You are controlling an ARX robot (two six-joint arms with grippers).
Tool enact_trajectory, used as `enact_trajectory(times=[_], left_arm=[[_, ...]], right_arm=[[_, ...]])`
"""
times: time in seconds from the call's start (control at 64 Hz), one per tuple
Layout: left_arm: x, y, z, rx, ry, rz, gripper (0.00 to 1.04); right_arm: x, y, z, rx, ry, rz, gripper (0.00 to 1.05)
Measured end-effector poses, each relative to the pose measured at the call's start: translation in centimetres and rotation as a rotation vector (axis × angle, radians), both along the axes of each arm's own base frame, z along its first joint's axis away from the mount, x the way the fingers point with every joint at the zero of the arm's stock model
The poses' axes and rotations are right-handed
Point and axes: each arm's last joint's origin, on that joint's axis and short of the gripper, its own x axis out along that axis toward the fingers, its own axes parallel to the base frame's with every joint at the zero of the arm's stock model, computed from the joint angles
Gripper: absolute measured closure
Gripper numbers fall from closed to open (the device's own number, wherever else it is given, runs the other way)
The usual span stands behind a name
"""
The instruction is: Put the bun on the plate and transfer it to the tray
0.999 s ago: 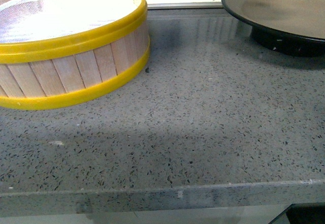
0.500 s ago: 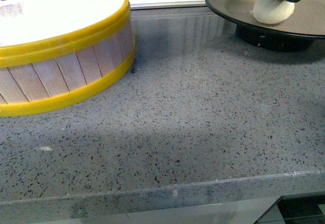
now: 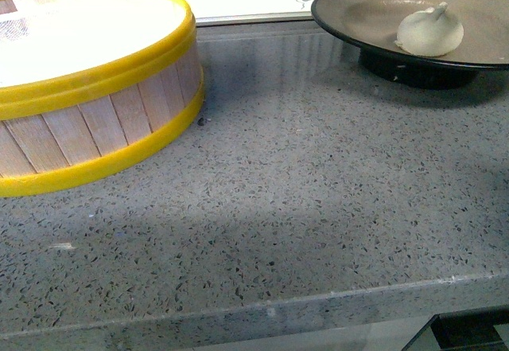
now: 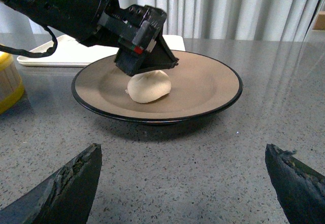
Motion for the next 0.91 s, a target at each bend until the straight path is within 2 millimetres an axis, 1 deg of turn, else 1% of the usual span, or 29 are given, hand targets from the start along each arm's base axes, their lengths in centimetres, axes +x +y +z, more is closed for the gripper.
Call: enact_trajectory(times=[0.047, 0.094, 0.172, 0.265, 0.359, 0.406, 0.437, 0.453, 0.468, 0.531, 0.562, 0.578, 0.593, 0.609, 0.625, 0.64, 0.656, 0.671, 0.687, 0.703, 0.718, 0.796, 0.812, 0.89, 0.906], left_arm=[[-0.1, 0.0, 0.4, -0.031, 0.022, 0.005, 0.11], [-0.2, 0.1, 0.9, -0.057, 0.031, 0.008, 0.05], [-0.4, 0.5, 1.9, -0.100, 0.027, 0.013, 0.07], [-0.9, 1.7, 3.4, -0.145, 0.002, 0.032, 0.07], [-1.7, 3.9, 5.1, -0.178, -0.027, 0.069, 0.07], [-2.2, 5.7, 6.3, -0.201, -0.051, 0.092, 0.07], [-2.5, 6.5, 6.8, -0.210, -0.063, 0.103, 0.07], [-2.8, 7.4, 7.2, -0.217, -0.075, 0.118, 0.07], [-3.1, 8.8, 7.9, -0.224, -0.097, 0.146, 0.07], [-4.2, 13.1, 9.1, -0.234, -0.139, 0.223, 0.07], [-4.5, 14.1, 9.2, -0.233, -0.147, 0.243, 0.07], [-4.8, 15.1, 9.3, -0.232, -0.155, 0.261, 0.07], [-4.9, 15.6, 9.3, -0.232, -0.158, 0.271, 0.07], [-5.2, 16.7, 9.3, -0.231, -0.163, 0.292, 0.07], [-5.4, 17.2, 9.3, -0.230, -0.165, 0.303, 0.07], [-5.7, 18.2, 9.2, -0.226, -0.171, 0.329, 0.07], [-5.8, 18.7, 9.2, -0.224, -0.173, 0.341, 0.07], [-6.1, 19.7, 9.1, -0.219, -0.177, 0.363, 0.07], [-6.3, 20.2, 9.0, -0.216, -0.178, 0.374, 0.07], [-6.6, 21.1, 9.1, -0.219, -0.186, 0.393, 0.07], [-7.1, 22.4, 8.6, -0.208, -0.184, 0.422, 0.07], [-8.9, 26.4, 7.9, -0.185, -0.208, 0.509, 0.07], [-9.5, 27.5, 7.8, -0.182, -0.211, 0.535, 0.07], [-11.5, 31.5, 6.9, -0.172, -0.211, 0.632, 0.07], [-11.6, 31.8, 6.8, -0.172, -0.211, 0.641, 0.07]], right_arm=[[0.0, 0.0, 0.0, 0.000, 0.000, 0.000, 0.09], [0.0, 0.0, 0.0, 0.000, 0.000, 0.000, 0.09], [0.0, 0.0, 0.0, 0.000, 0.000, 0.000, 0.09], [0.0, 0.0, 0.0, 0.000, 0.000, 0.000, 0.09], [0.0, 0.0, 0.0, 0.000, 0.000, 0.000, 0.09], [0.0, 0.0, 0.0, 0.000, 0.000, 0.000, 0.09], [0.0, 0.0, 0.0, 0.000, 0.000, 0.000, 0.09], [0.0, 0.0, 0.0, 0.000, 0.000, 0.000, 0.09], [0.0, 0.0, 0.0, 0.000, 0.000, 0.000, 0.09], [0.0, 0.0, 0.0, 0.000, 0.000, 0.000, 0.09], [0.0, 0.0, 0.0, 0.000, 0.000, 0.000, 0.09], [0.0, 0.0, 0.0, 0.000, 0.000, 0.000, 0.09], [0.0, 0.0, 0.0, 0.000, 0.000, 0.000, 0.09], [0.0, 0.0, 0.0, 0.000, 0.000, 0.000, 0.09], [0.0, 0.0, 0.0, 0.000, 0.000, 0.000, 0.09], [0.0, 0.0, 0.0, 0.000, 0.000, 0.000, 0.09], [0.0, 0.0, 0.0, 0.000, 0.000, 0.000, 0.09], [0.0, 0.0, 0.0, 0.000, 0.000, 0.000, 0.09], [0.0, 0.0, 0.0, 0.000, 0.000, 0.000, 0.09], [0.0, 0.0, 0.0, 0.000, 0.000, 0.000, 0.09], [0.0, 0.0, 0.0, 0.000, 0.000, 0.000, 0.09], [0.0, 0.0, 0.0, 0.000, 0.000, 0.000, 0.09], [0.0, 0.0, 0.0, 0.000, 0.000, 0.000, 0.09], [0.0, 0.0, 0.0, 0.000, 0.000, 0.000, 0.09], [0.0, 0.0, 0.0, 0.000, 0.000, 0.000, 0.09]])
